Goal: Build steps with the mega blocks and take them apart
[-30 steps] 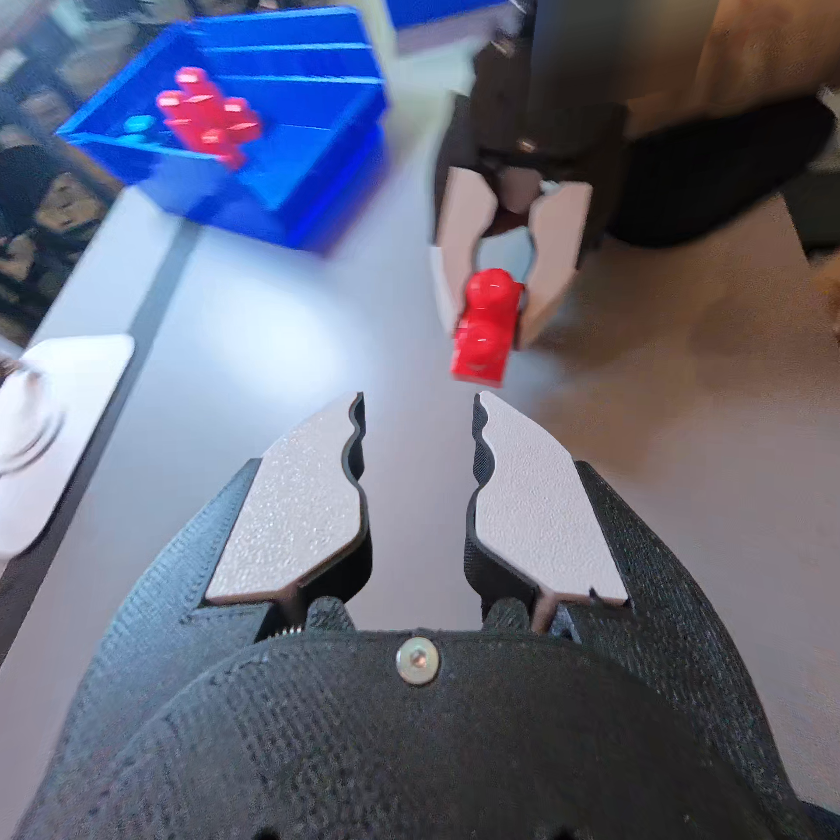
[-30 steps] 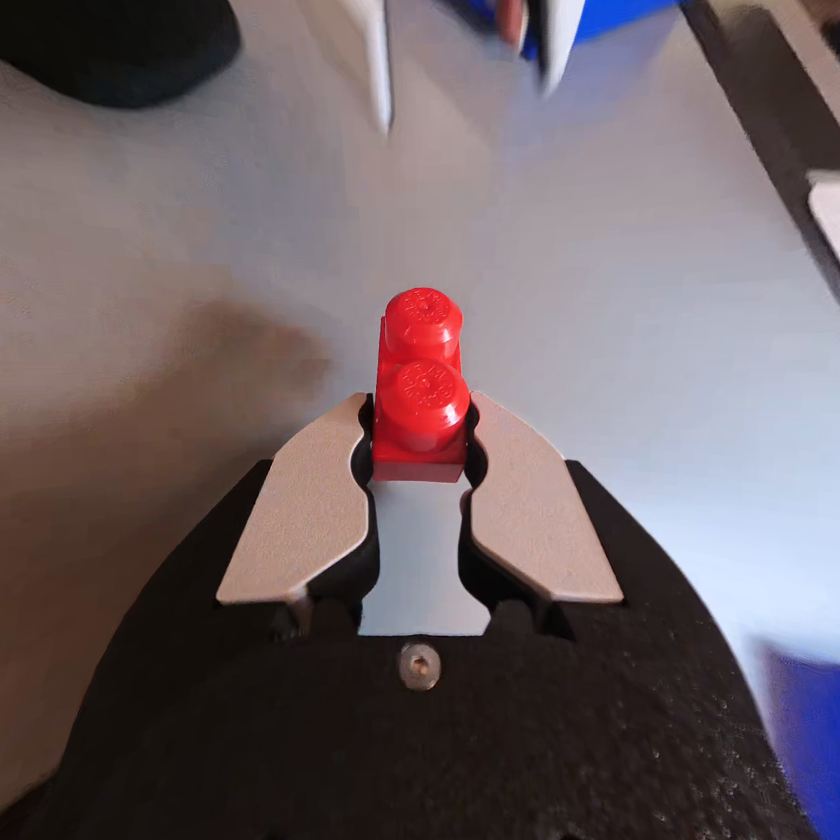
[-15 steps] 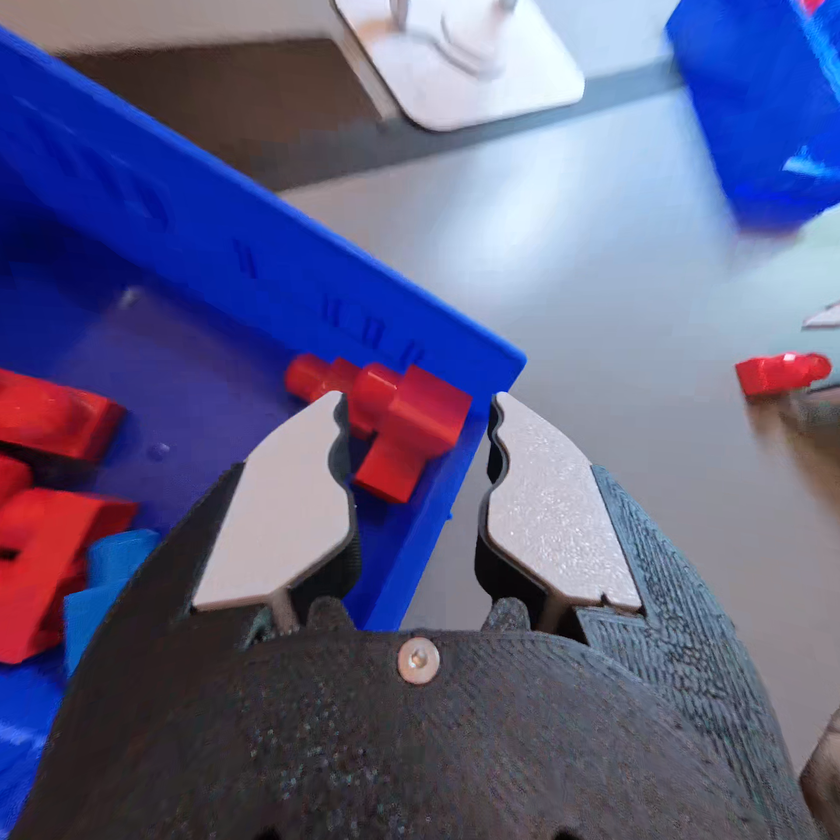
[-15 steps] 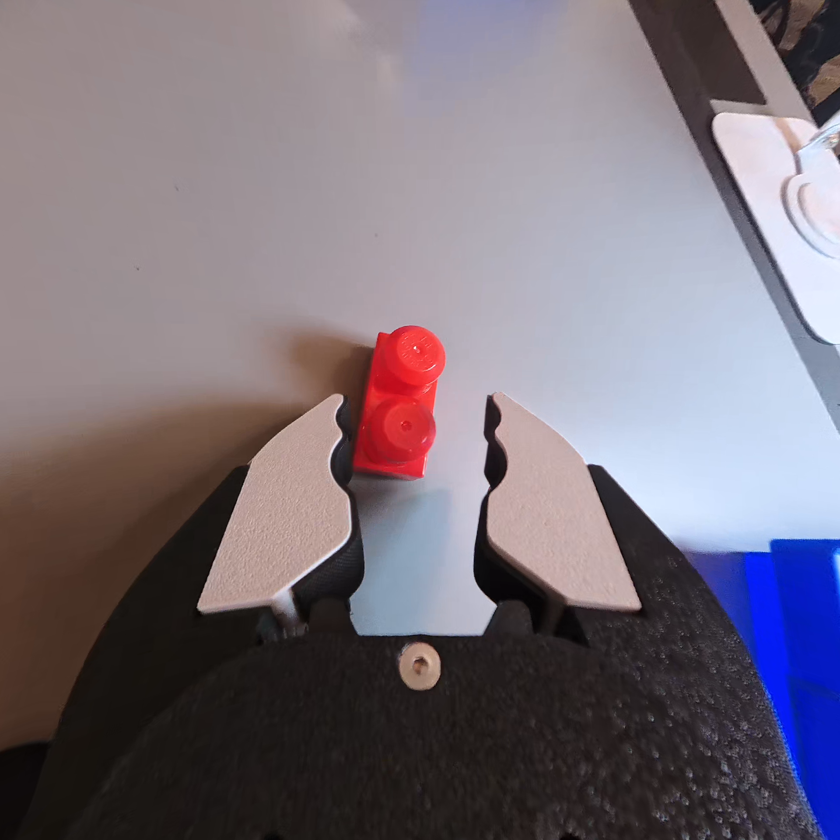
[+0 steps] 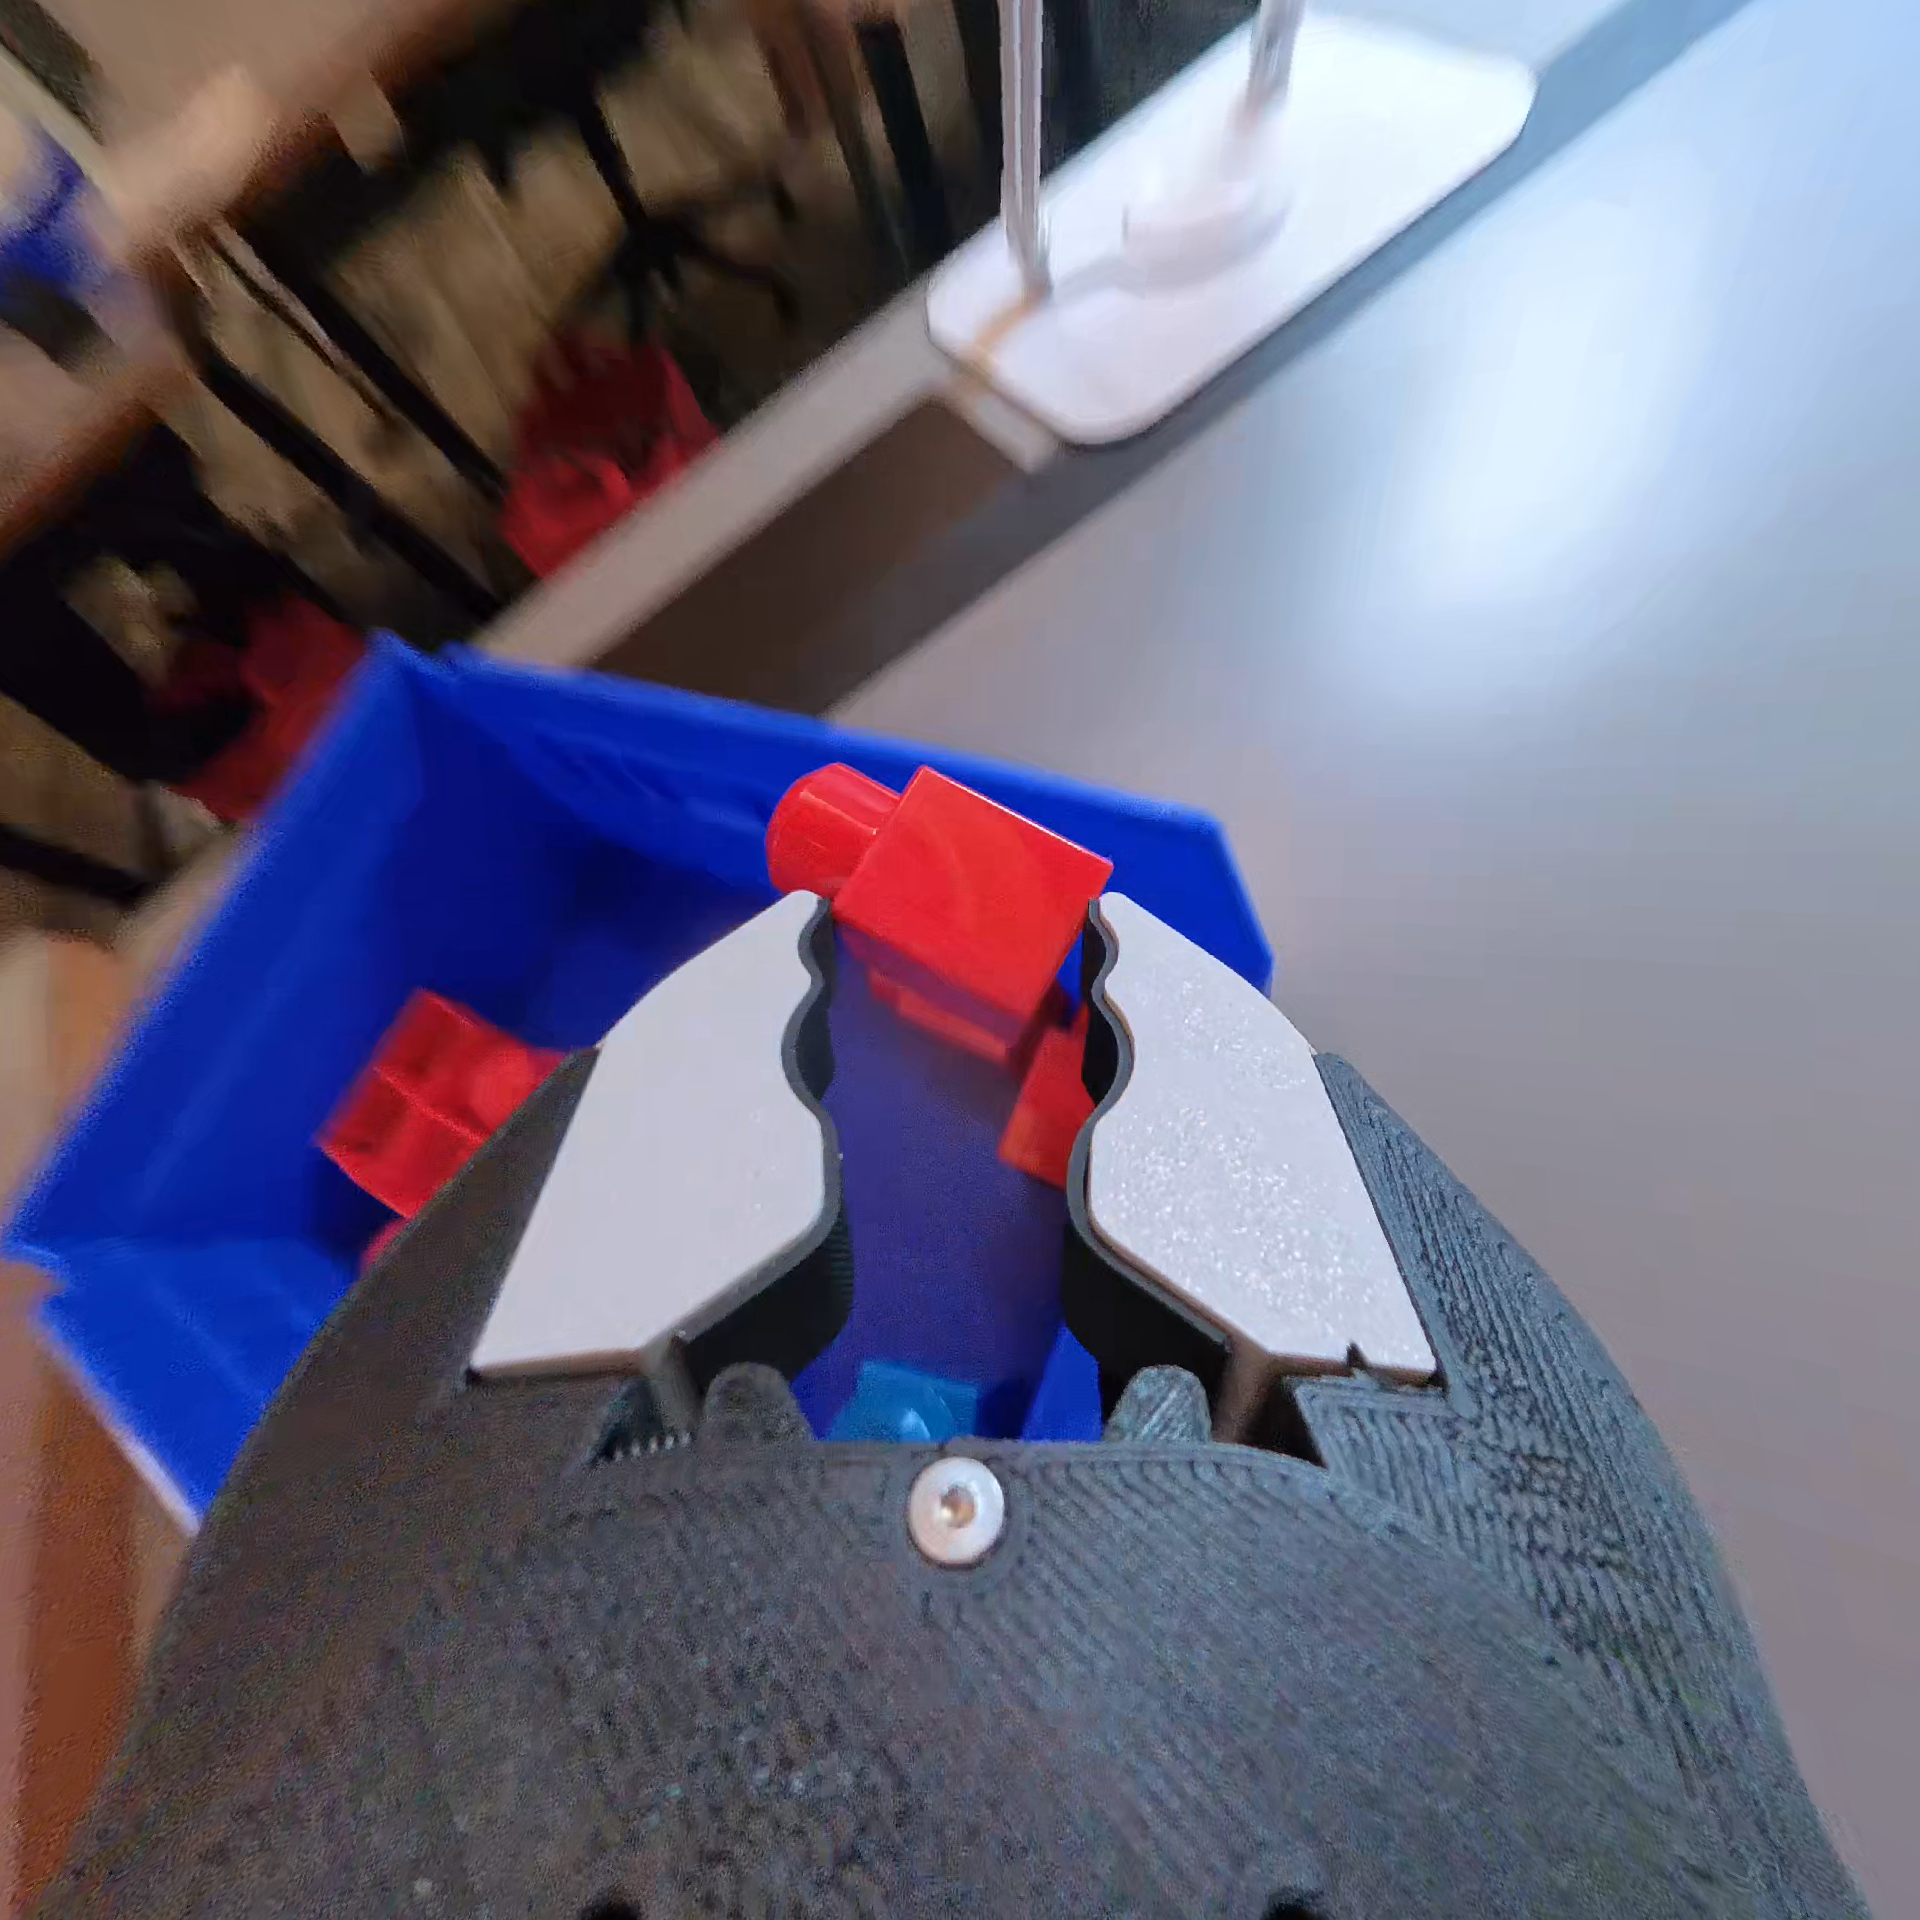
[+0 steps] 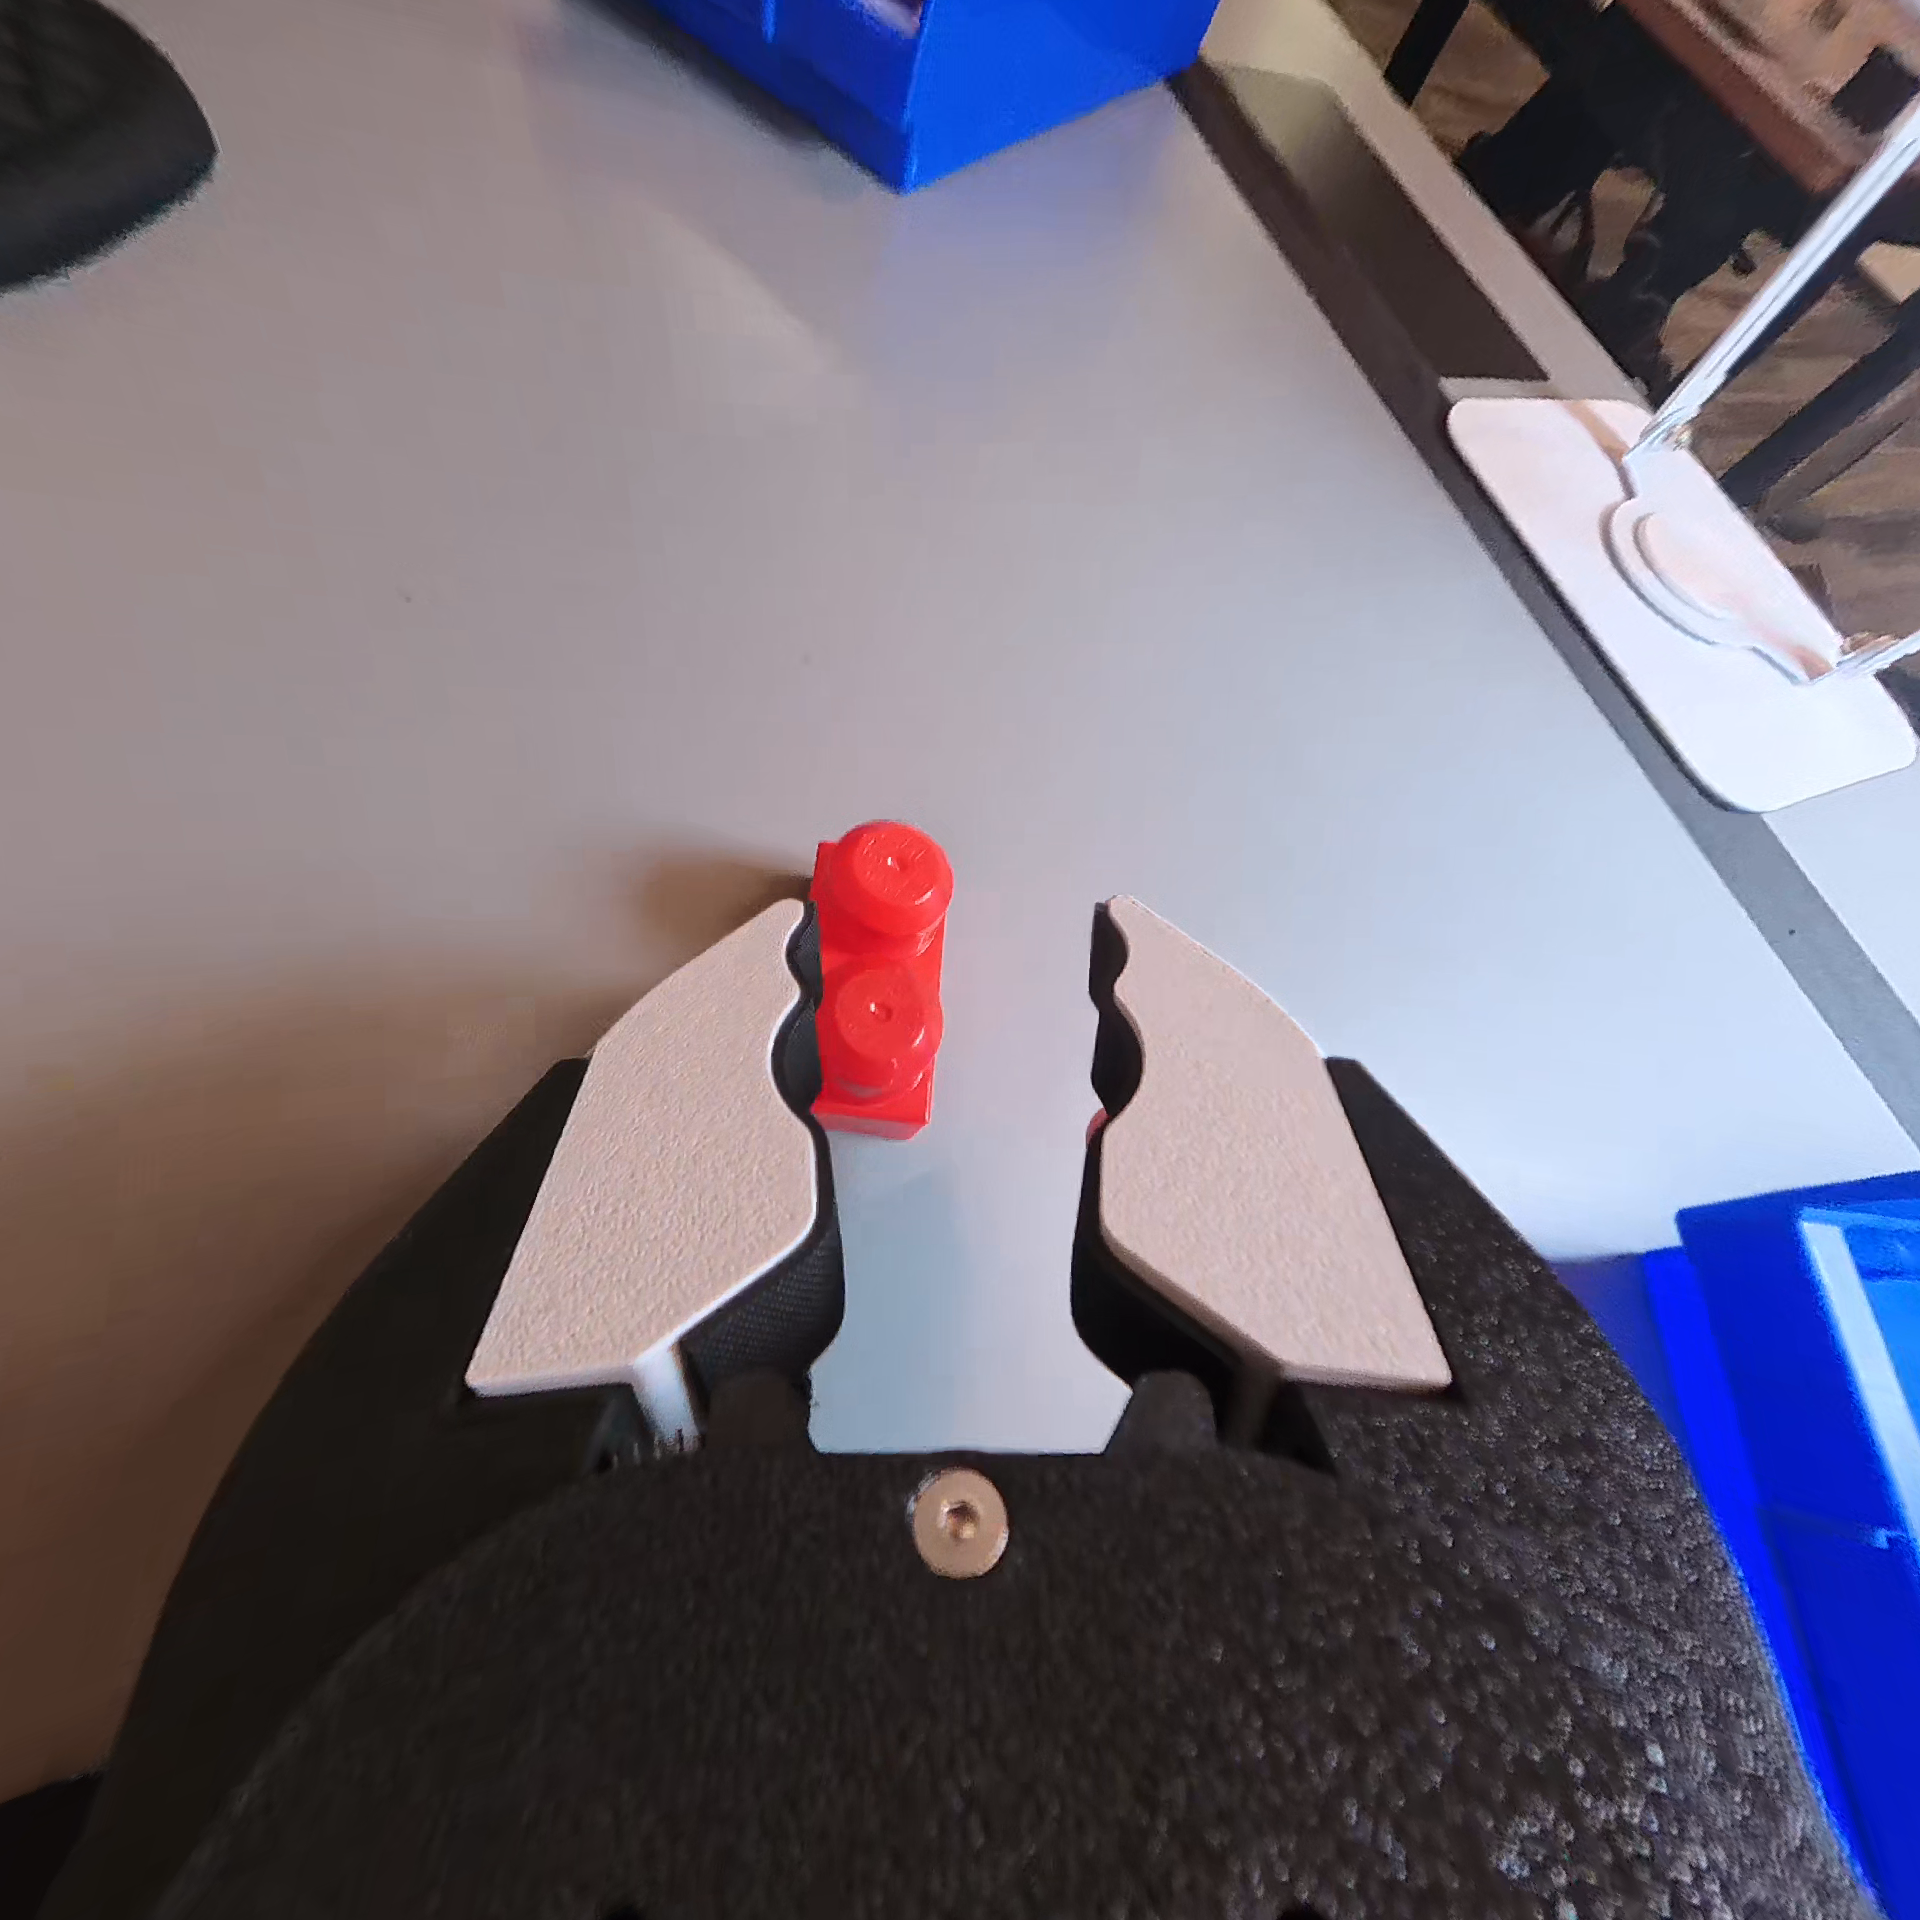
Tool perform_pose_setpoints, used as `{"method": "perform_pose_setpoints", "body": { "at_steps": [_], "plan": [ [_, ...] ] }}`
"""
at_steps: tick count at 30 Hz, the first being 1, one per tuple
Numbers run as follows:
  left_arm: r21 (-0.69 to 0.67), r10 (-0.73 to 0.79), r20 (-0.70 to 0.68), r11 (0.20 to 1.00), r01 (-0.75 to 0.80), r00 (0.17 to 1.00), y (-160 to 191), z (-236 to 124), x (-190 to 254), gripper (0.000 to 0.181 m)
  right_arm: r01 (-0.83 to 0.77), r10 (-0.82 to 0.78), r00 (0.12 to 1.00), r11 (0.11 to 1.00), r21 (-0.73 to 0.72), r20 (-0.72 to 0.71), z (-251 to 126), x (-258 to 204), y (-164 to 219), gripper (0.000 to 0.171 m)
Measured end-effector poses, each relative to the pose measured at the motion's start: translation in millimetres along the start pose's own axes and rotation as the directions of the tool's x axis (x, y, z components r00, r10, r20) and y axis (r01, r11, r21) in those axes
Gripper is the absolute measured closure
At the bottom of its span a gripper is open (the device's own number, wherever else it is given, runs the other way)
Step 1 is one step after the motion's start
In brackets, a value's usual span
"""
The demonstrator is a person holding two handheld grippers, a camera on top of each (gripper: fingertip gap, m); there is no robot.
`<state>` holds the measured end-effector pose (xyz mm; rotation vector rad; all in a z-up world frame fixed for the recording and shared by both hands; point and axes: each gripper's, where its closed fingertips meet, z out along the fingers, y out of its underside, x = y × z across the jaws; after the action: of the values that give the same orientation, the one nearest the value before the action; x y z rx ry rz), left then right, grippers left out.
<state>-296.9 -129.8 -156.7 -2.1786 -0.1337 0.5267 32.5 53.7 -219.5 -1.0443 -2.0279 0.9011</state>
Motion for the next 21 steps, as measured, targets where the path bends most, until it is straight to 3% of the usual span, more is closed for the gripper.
{"method": "perform_pose_setpoints", "body": {
  "at_steps": [3, 7, 11, 15, 17, 18, 19, 21],
  "plan": [
    [0.254, 0.218, 0.127, 0.936, -0.244, 0.968, -54.8, -36.4, 32.7, 0.135, -0.099, 0.094, 0.995, 0.988, 0.117, 0.045, -6.2, -2.9, -21.8, 0.121],
    [0.473, 0.471, 0.179, 0.728, -0.496, 0.864, -98.7, -61.2, 140.1, 0.136, -0.391, 0.311, 0.9, 0.885, 0.253, 0.305, -20.9, -23.5, -60.8, 0.121],
    [0.577, 0.672, 0.155, 0.534, -0.618, 0.724, -103.4, -61.0, 247.8, 0.135, -0.486, 0.366, 0.848, 0.826, 0.287, 0.383, -25.5, -32.0, -77.9, 0.12],
    [0.623, 0.804, 0.169, 0.361, -0.694, 0.571, -90.2, -60.0, 324.6, 0.135, -0.498, 0.375, 0.827, 0.835, 0.235, 0.419, -16.7, -47.4, -77.6, 0.116],
    [0.625, 0.84, 0.172, 0.312, -0.716, 0.515, -80.4, -57.5, 345.2, 0.135, -0.481, 0.365, 0.827, 0.854, 0.201, 0.427, -9.2, -57.8, -73.3, 0.118],
    [0.637, 0.848, 0.165, 0.298, -0.711, 0.503, -76.1, -57.8, 352.1, 0.135, -0.461, 0.346, 0.827, 0.868, 0.183, 0.443, -7.5, -65.2, -70.8, 0.135],
    [0.64, 0.852, 0.146, 0.306, -0.705, 0.502, -72.0, -56.7, 354.4, 0.135, -0.432, 0.33, 0.839, 0.887, 0.161, 0.433, -4.4, -68.3, -65.9, 0.135],
    [0.648, 0.821, 0.036, 0.415, -0.638, 0.57, -68.4, -50.9, 349.6, 0.139, -0.39, 0.304, 0.864, 0.908, 0.151, 0.4, -3.0, -65.3, -61.8, 0.135]
  ]
}}
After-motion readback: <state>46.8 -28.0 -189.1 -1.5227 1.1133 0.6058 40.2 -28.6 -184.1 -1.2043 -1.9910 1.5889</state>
